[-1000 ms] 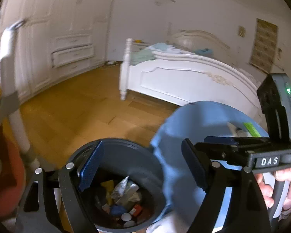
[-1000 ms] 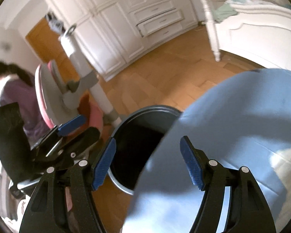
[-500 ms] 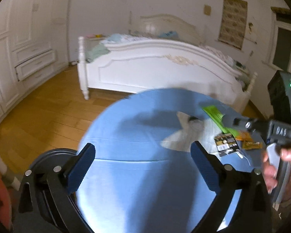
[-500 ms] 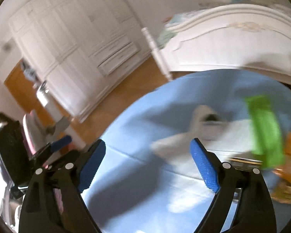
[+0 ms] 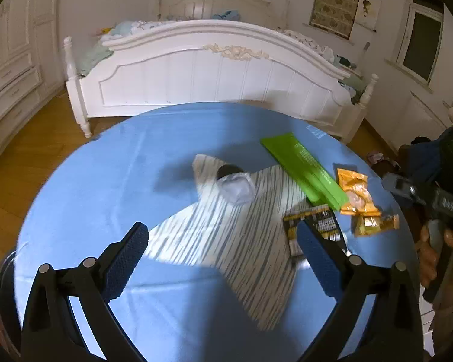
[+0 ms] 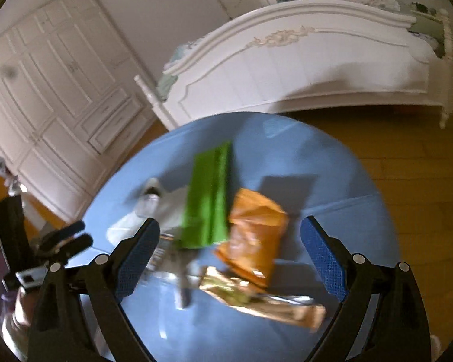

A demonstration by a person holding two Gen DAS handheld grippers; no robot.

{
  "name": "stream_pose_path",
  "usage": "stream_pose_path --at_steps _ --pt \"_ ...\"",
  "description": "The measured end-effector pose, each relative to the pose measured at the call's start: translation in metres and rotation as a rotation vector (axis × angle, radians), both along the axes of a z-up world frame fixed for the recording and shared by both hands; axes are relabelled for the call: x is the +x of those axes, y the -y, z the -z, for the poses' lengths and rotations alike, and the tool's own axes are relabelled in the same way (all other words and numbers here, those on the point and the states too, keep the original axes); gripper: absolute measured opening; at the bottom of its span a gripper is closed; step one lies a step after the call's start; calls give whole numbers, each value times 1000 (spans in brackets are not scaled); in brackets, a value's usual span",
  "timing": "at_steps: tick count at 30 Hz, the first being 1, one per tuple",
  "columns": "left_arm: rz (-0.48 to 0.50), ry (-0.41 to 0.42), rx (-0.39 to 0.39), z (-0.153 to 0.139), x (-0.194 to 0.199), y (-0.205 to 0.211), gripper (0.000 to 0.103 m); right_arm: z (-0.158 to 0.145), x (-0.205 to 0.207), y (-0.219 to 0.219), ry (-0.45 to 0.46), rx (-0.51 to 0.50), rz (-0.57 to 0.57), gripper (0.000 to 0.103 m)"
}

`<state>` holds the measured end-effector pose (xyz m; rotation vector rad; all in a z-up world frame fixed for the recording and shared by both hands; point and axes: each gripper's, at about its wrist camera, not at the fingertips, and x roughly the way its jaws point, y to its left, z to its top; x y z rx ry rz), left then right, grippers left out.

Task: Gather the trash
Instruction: 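Grasp the clear plastic cup with the left gripper while the right grasps the green wrapper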

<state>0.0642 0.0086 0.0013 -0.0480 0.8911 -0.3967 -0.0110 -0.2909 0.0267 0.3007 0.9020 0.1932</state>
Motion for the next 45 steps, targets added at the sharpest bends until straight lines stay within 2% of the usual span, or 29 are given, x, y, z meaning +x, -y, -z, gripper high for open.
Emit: stream_pose_path --at_steps 3,8,10,14,16,18,19,20,22,23,24,25,27,29,30,35,40,45 --pt "10 3 10 5 14 10 97 3 5 -11 4 -37 -30 93" --pt "21 22 81 19 38 27 93 5 36 -41 -2 -112 -111 93" --pt "42 11 110 25 44 35 80 7 50 -55 -11 -145 -145 93" --pt "69 -6 148 33 51 42 71 19 76 -85 -59 -234 -208 93" --pt "80 -19 156 38 55 43 61 28 87 -97 -89 -280 -235 93" --pt "84 -6 162 39 57 43 59 39 94 -108 -128 -335 -258 93" --pt "84 -5 159 39 58 42 58 44 97 -113 -145 -358 -268 91" --pt "83 -4 158 39 59 41 56 48 99 -116 -154 -369 -275 83" --pt "78 -2 157 39 61 39 45 55 100 -120 -154 -423 -277 68" --pt "73 0 155 39 62 37 42 55 99 -122 -144 -418 -284 62" --pt "76 -4 138 39 63 35 42 54 99 -122 -145 -414 -278 61" --pt "76 -7 126 38 62 34 42 53 98 -121 -142 -412 -278 54" --pt "68 -6 122 38 60 32 42 49 98 -120 -129 -389 -273 46" --pt "67 6 102 34 56 30 42 41 97 -113 -106 -329 -268 30" --pt "68 14 92 32 54 29 42 37 95 -111 -98 -298 -266 28" --pt "54 63 49 10 31 14 42 7 81 -89 -30 -92 -236 24" --pt "24 122 -5 -21 2 -12 42 -22 65 -82 4 66 -240 24" --pt "-33 171 -43 -41 -30 -47 42 -40 56 -104 13 121 -282 24"
